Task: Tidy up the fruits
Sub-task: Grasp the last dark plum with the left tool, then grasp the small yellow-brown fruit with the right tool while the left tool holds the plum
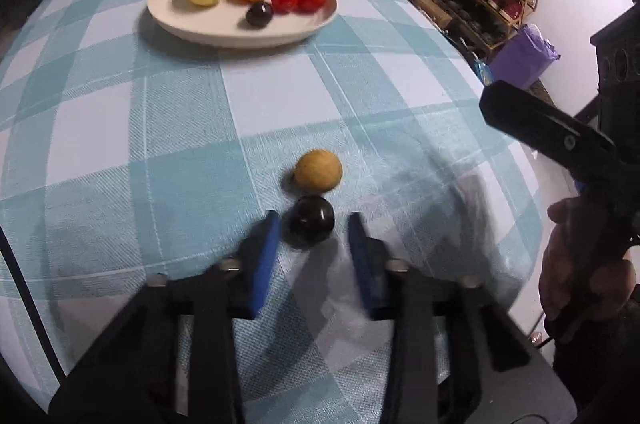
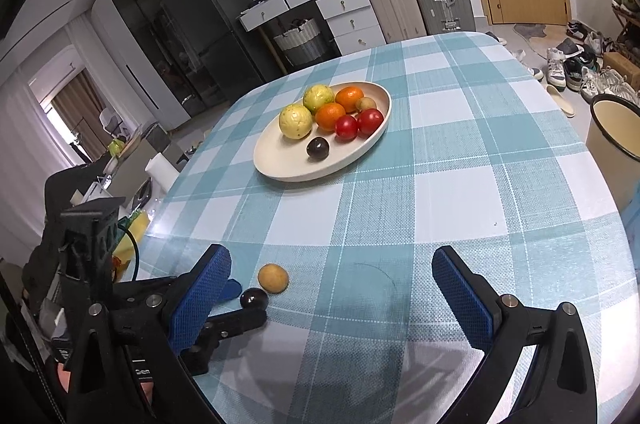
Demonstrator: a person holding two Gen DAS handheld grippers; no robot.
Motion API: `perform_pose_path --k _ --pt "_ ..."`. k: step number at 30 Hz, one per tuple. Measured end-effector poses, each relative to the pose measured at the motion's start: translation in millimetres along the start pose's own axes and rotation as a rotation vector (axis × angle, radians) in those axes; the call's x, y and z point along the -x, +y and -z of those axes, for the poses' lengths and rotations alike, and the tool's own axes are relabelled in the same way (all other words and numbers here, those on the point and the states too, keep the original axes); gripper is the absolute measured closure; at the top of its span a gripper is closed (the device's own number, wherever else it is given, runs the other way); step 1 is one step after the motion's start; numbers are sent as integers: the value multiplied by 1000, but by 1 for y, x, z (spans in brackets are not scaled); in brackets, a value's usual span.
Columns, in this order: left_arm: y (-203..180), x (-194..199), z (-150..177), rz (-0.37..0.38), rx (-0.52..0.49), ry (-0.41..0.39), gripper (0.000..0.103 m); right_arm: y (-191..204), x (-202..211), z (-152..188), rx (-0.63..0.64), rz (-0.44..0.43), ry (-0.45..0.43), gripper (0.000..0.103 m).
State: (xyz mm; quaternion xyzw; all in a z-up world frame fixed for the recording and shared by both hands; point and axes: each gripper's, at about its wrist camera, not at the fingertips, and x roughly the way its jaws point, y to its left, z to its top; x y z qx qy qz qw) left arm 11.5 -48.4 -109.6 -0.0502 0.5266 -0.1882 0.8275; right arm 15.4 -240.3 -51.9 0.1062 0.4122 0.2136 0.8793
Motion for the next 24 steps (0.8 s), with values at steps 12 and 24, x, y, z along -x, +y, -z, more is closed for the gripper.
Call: perform_pose_path --k 12,24 --pt "13 17 4 22 4 -54 84 5 -5 2 11 3 23 0" --pt "63 51 12 -13 83 -120 83 33 -31 14 96 4 86 0"
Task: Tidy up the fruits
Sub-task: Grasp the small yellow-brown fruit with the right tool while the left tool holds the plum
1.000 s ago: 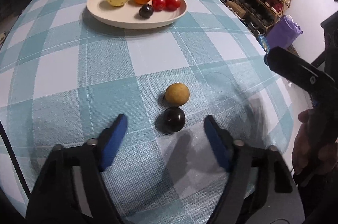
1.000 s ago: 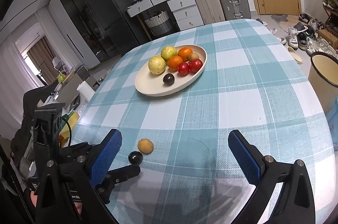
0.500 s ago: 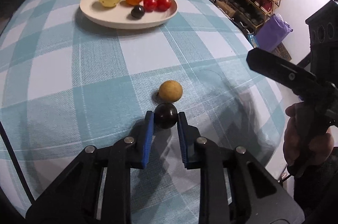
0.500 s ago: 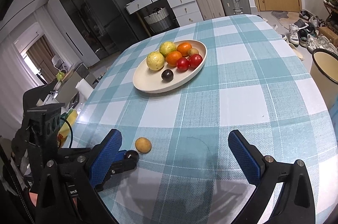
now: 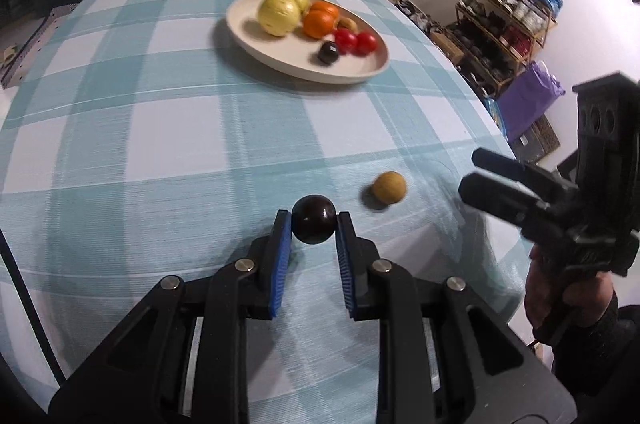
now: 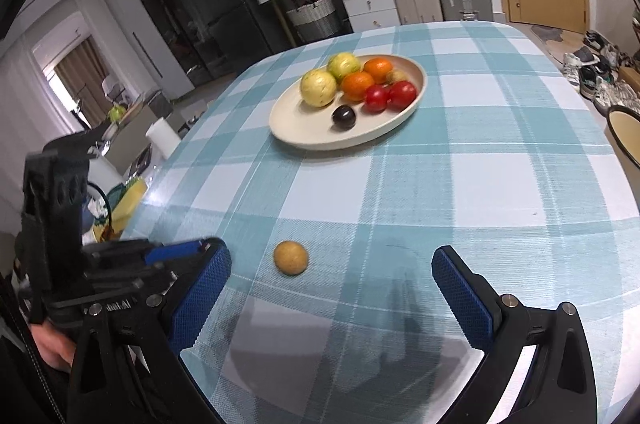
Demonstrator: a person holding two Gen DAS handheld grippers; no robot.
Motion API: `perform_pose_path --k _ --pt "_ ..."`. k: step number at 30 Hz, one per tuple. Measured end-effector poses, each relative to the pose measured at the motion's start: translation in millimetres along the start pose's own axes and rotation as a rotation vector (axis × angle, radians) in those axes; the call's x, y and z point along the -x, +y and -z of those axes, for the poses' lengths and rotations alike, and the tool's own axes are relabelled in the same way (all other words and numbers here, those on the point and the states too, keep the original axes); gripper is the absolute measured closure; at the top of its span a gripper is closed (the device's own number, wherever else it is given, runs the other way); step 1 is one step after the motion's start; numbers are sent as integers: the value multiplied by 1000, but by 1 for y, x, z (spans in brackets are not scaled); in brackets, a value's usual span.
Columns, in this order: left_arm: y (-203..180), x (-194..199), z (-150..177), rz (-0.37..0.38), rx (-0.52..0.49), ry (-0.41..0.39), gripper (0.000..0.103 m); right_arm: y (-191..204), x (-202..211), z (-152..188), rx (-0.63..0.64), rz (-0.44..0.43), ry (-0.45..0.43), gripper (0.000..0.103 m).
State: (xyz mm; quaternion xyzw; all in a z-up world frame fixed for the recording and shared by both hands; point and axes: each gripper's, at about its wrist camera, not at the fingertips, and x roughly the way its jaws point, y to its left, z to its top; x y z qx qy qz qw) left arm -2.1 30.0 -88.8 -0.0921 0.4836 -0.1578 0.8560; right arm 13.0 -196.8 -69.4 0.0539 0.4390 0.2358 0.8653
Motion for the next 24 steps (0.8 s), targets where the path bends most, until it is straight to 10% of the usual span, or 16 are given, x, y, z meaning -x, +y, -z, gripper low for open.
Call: perform_pose_path --k 10,24 --pt "30 11 1 -15 59 -25 83 24 -28 1 79 0 36 5" --pt "48 10 -6 -5 101 -34 83 48 -59 10 220 64 117 77"
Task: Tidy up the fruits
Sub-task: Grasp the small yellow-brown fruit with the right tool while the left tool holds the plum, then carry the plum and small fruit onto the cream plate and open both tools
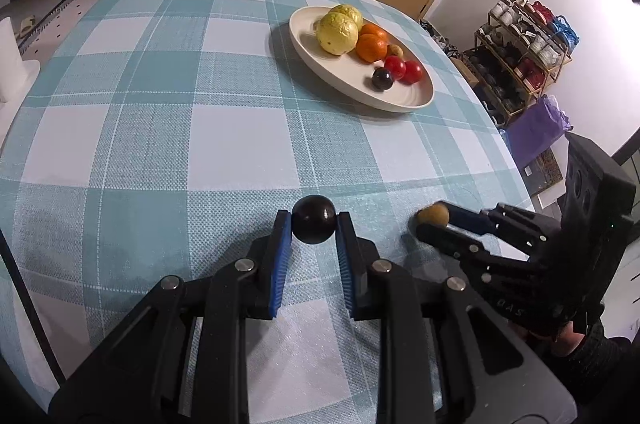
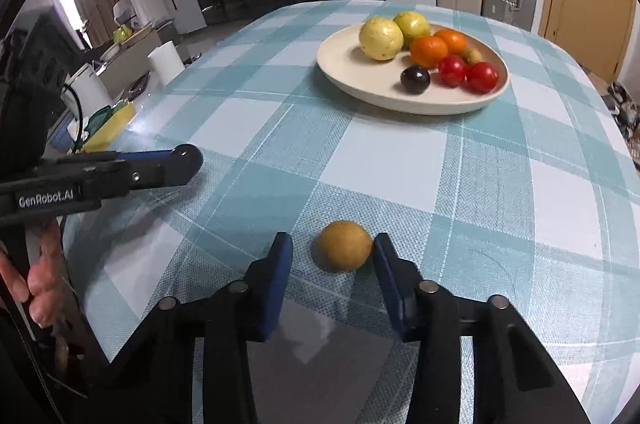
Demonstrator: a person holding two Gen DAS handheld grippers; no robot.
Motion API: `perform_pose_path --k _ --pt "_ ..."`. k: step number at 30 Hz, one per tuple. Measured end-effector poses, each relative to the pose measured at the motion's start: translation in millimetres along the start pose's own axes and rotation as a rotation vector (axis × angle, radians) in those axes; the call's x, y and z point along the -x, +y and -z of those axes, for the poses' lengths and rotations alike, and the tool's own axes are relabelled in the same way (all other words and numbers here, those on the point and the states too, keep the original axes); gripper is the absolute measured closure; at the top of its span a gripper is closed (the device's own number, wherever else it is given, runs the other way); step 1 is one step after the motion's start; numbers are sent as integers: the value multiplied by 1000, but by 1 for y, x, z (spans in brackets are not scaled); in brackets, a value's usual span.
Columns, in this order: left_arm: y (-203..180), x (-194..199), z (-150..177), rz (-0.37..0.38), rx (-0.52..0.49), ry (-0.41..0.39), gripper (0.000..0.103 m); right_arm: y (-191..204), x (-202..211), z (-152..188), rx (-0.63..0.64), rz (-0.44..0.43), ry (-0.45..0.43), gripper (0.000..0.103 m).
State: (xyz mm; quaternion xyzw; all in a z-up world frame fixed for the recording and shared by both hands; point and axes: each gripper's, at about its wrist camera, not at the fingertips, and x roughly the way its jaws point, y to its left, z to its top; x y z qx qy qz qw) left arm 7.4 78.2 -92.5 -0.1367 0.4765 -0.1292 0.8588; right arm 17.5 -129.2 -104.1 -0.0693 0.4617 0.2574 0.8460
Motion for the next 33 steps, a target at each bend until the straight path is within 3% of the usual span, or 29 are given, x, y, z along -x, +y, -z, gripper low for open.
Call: perform_pose_path --k 12,33 --pt "-6 -8 -25 4 -19 -9 83 -21 15 -8 -75 -61 -65 77" --pt "-35 -41 -114 48 -44 -14 83 -57 22 -77 -125 -114 -155 77"
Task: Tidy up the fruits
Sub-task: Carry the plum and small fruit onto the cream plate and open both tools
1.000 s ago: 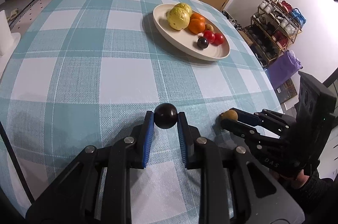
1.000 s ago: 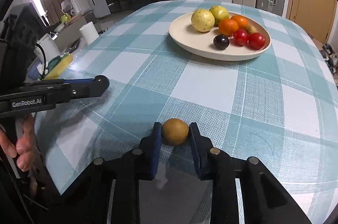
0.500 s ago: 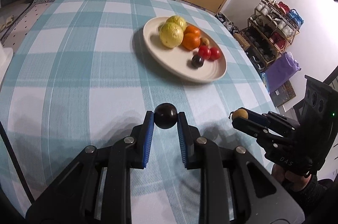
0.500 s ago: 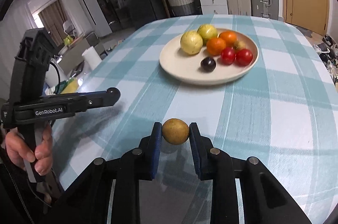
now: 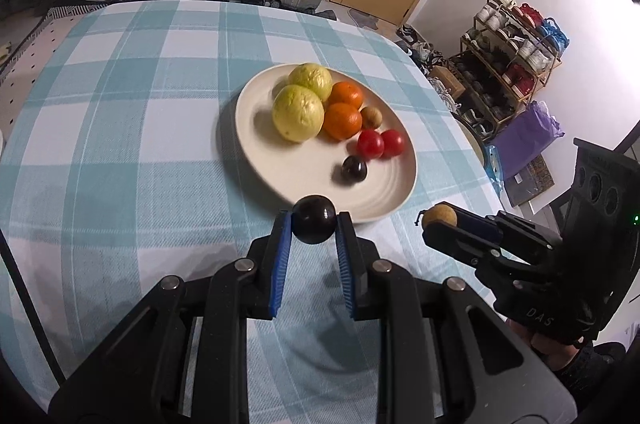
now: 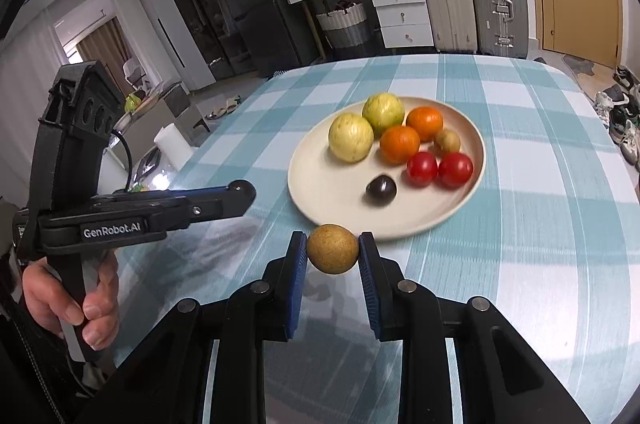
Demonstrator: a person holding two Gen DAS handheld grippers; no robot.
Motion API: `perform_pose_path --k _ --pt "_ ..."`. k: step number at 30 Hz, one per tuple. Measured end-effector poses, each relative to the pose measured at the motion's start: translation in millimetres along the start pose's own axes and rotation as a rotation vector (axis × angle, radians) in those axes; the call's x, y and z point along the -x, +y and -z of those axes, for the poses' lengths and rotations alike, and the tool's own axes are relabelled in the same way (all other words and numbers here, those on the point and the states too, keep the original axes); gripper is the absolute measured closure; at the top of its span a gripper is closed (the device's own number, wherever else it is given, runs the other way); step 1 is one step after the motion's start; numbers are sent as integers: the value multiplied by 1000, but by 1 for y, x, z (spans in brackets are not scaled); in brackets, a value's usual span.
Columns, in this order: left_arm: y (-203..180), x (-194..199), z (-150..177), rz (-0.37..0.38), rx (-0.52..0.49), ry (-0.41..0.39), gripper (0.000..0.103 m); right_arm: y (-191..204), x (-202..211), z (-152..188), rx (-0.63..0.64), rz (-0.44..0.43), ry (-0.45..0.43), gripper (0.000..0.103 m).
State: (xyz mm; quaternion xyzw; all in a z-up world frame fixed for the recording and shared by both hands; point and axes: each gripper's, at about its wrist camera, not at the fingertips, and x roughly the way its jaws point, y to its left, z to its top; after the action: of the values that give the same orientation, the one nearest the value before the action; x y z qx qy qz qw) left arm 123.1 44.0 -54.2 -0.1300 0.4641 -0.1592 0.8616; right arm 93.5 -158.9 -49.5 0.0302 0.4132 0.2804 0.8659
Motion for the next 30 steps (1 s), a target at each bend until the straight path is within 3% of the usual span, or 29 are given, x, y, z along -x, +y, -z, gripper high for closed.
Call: perform_pose_path --k 17,30 --pt "-5 -46 -36 29 0 49 83 -24 -40 -43 -25 -23 14 76" --pt "-11 -65 -46 37 -5 64 83 -38 -58 -54 -44 -14 27 76"
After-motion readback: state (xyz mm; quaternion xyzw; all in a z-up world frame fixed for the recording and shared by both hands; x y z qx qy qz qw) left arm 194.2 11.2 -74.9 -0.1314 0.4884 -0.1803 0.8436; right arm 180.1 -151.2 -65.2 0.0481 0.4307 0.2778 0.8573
